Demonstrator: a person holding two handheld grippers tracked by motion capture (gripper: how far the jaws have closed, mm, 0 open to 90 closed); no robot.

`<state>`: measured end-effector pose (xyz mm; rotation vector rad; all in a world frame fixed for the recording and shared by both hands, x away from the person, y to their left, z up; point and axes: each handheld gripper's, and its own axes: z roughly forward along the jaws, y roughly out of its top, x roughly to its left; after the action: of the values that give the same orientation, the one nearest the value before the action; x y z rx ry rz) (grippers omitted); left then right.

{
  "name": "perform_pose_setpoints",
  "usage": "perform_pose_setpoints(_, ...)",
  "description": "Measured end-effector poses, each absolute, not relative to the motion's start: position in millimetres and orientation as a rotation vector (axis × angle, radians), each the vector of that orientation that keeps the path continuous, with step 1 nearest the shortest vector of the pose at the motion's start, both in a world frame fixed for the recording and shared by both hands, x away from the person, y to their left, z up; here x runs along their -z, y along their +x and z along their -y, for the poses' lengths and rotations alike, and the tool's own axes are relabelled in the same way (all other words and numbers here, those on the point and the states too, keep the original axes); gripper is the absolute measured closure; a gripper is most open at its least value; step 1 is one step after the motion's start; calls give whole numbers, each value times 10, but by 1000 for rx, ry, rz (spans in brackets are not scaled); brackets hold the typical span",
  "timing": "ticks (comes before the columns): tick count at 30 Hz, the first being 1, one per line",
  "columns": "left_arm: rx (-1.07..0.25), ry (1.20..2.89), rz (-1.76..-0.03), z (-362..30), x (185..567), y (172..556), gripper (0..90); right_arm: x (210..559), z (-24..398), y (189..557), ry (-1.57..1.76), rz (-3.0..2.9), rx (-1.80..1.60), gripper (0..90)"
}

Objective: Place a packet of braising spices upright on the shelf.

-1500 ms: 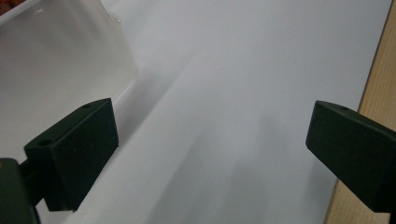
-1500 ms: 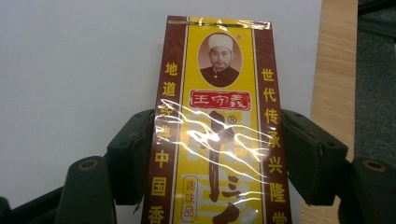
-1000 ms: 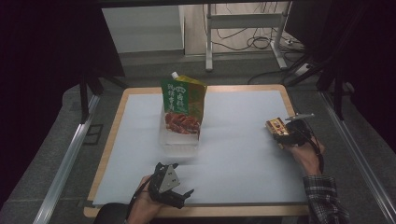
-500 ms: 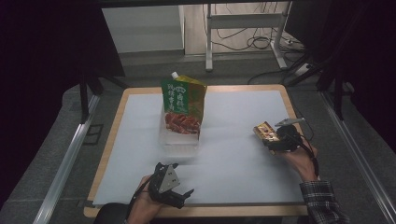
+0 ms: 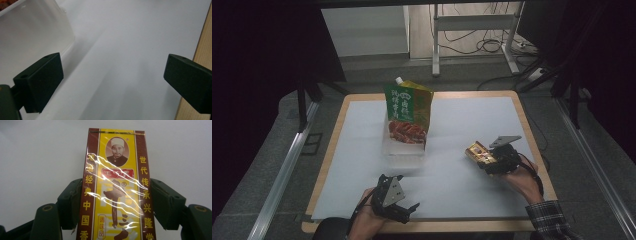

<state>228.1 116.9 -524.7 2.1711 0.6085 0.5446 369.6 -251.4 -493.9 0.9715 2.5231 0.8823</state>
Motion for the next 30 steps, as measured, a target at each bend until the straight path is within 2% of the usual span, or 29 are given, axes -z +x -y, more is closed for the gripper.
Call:
perform_pose_setpoints(7,-544,2173,-607,-1165,5249,2281,22,5051,2476,3698,957,-2577,-822,312)
perform_pose_setpoints(11,-544,2173,-607,-1163,5251,2282,22,5104,2492,3721,992,-2602,-820,268)
perform_pose_setpoints(17,-543,2172,-614,-1165,5255,2291,22,5046,2487,3744,1024,-2604,-795,237)
perform_pose_setpoints(30,-546,2179,-611,-1154,5263,2294,22,4894,2282,3937,1007,-2699,-625,242)
